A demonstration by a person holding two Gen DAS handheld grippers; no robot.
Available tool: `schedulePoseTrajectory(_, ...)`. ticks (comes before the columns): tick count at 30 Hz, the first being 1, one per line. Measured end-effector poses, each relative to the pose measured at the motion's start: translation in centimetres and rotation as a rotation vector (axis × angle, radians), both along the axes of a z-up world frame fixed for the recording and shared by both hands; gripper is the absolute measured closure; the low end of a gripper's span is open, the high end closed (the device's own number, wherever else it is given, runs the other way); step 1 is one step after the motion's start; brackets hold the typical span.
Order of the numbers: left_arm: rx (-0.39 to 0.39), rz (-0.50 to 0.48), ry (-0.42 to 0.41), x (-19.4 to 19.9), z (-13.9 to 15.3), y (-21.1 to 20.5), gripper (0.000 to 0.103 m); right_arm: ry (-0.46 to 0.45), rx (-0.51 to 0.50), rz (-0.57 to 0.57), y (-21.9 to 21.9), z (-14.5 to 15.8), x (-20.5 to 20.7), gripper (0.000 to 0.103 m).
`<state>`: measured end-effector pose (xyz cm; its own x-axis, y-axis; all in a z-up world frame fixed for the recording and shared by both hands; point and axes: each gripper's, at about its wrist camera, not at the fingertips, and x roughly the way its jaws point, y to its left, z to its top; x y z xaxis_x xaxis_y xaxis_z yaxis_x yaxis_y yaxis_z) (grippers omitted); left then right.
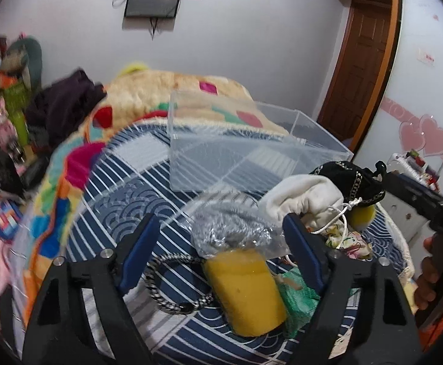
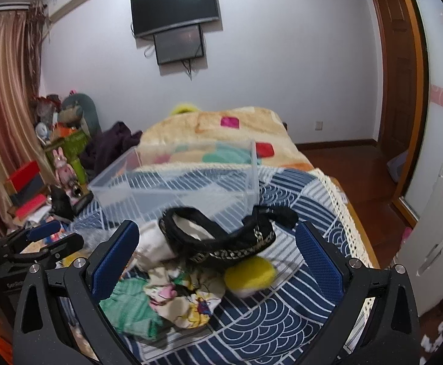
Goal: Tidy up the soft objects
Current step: 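Grasp the clear plastic bag with the left tool while the right tool grasps the black chain-strap bag, then carry both bags into the clear plastic box and open both tools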
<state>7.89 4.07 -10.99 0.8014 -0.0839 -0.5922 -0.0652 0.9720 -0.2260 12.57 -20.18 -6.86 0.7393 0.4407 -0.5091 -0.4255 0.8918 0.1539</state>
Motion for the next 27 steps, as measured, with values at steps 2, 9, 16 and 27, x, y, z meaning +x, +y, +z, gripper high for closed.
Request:
schedulePoseTrajectory(2, -0.028, -0.015, 0.014, 0.3, -0.7, 0.1, 0.030, 0.031, -0.009, -0.002, 0.1, -0.8, 0.8, 0.009)
schedulePoseTrajectory(9, -0.042, -0.045, 0.027, 0.8, -1.1, -0.5, 0.054, 0.123, 0.017, 0.023, -0.2, -2.7, 1.9, 0.040)
schedulePoseTrajectory(16, -0.022, -0.037, 0.003, 0.5, -0.2, -0.6, 0.069, 0.088, 0.004, 0.035, -0.4, -2.4, 1.4, 0.076)
schedulePoseTrajectory(27, -0.020, -0.026, -0.090, -0.7, 3.1, 0.3, 0.074, -0.021, -0.012, 0.021, -1.0, 0.7, 0.4, 0.085)
